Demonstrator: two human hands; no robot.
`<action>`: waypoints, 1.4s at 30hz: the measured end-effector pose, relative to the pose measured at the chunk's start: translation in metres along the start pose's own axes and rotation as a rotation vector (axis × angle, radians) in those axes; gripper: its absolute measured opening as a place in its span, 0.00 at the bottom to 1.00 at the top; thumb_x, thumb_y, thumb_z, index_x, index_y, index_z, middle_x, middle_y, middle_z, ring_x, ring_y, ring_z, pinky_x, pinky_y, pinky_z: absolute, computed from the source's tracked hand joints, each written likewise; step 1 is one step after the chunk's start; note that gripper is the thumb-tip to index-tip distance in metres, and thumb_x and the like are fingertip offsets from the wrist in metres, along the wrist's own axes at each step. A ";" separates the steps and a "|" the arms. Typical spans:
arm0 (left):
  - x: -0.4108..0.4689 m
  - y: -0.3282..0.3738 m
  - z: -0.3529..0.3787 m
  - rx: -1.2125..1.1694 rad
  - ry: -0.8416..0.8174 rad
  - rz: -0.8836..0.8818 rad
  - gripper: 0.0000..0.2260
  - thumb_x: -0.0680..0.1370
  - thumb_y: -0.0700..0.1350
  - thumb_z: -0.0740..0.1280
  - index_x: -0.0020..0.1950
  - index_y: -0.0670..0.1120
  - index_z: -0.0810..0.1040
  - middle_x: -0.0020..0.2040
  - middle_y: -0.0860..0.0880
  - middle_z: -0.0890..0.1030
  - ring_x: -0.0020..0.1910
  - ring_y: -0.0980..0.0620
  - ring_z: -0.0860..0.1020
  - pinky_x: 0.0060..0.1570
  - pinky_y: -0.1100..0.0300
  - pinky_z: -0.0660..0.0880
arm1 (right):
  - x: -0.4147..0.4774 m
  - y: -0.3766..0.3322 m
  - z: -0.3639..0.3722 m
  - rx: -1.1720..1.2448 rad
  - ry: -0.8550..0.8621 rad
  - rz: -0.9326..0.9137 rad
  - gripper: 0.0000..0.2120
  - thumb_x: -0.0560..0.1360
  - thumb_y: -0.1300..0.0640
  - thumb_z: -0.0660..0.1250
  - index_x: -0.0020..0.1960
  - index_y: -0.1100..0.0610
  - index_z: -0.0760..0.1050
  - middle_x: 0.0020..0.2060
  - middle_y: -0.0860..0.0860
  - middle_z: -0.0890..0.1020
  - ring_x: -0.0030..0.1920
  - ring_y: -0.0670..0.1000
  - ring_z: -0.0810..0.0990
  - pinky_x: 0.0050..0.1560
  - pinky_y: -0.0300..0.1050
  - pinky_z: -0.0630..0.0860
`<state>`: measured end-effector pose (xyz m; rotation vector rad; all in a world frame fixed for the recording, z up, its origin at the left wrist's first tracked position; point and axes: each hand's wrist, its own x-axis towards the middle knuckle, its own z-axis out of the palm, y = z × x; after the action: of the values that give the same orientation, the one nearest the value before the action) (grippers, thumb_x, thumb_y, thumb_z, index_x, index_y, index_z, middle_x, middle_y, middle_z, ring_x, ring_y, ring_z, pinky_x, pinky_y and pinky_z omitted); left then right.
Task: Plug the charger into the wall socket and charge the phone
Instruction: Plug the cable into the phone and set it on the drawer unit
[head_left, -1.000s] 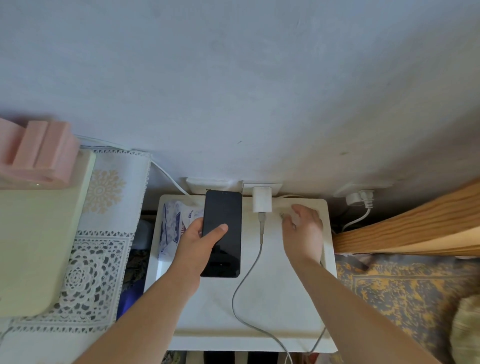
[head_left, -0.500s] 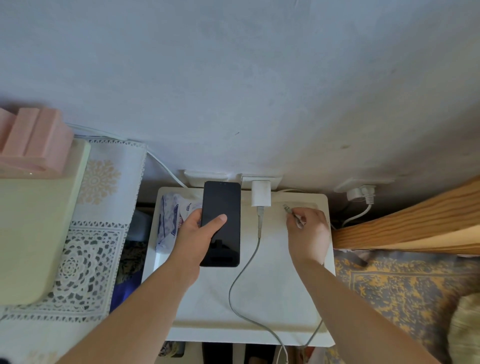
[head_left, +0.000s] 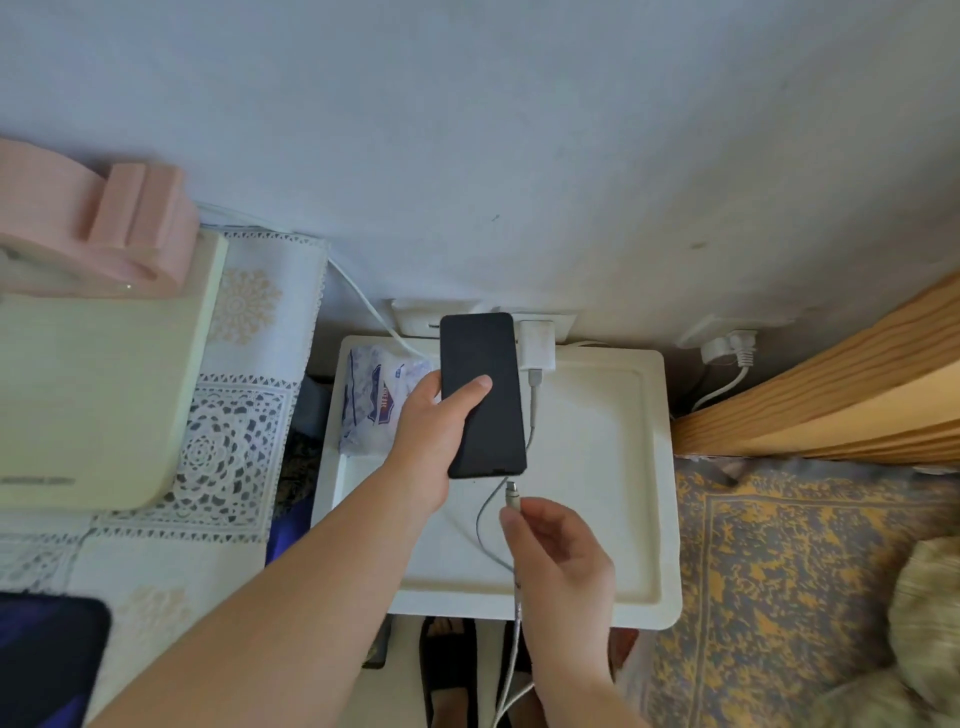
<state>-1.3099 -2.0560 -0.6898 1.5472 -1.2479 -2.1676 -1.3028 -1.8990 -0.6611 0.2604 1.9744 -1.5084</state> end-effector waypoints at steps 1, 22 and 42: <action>-0.002 -0.001 0.002 -0.008 0.002 -0.006 0.12 0.72 0.49 0.73 0.54 0.51 0.79 0.48 0.49 0.86 0.45 0.49 0.85 0.42 0.52 0.82 | -0.003 0.000 0.003 0.021 -0.010 0.023 0.02 0.70 0.57 0.73 0.40 0.50 0.82 0.35 0.42 0.85 0.37 0.40 0.82 0.36 0.28 0.74; -0.016 -0.004 0.009 -0.075 -0.018 -0.068 0.12 0.72 0.49 0.73 0.54 0.49 0.79 0.48 0.49 0.85 0.44 0.49 0.84 0.39 0.54 0.82 | -0.015 0.006 0.011 0.122 0.032 0.154 0.01 0.71 0.52 0.72 0.42 0.48 0.82 0.36 0.41 0.85 0.39 0.39 0.81 0.41 0.35 0.72; -0.024 -0.005 0.009 -0.053 -0.002 -0.041 0.13 0.73 0.48 0.72 0.56 0.48 0.78 0.48 0.49 0.85 0.40 0.52 0.84 0.29 0.61 0.80 | -0.020 0.011 0.012 0.102 0.014 0.155 0.02 0.71 0.53 0.72 0.43 0.48 0.82 0.37 0.36 0.84 0.39 0.35 0.80 0.40 0.32 0.71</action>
<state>-1.3056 -2.0338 -0.6762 1.5637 -1.1592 -2.2091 -1.2773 -1.9023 -0.6594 0.4587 1.8449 -1.5121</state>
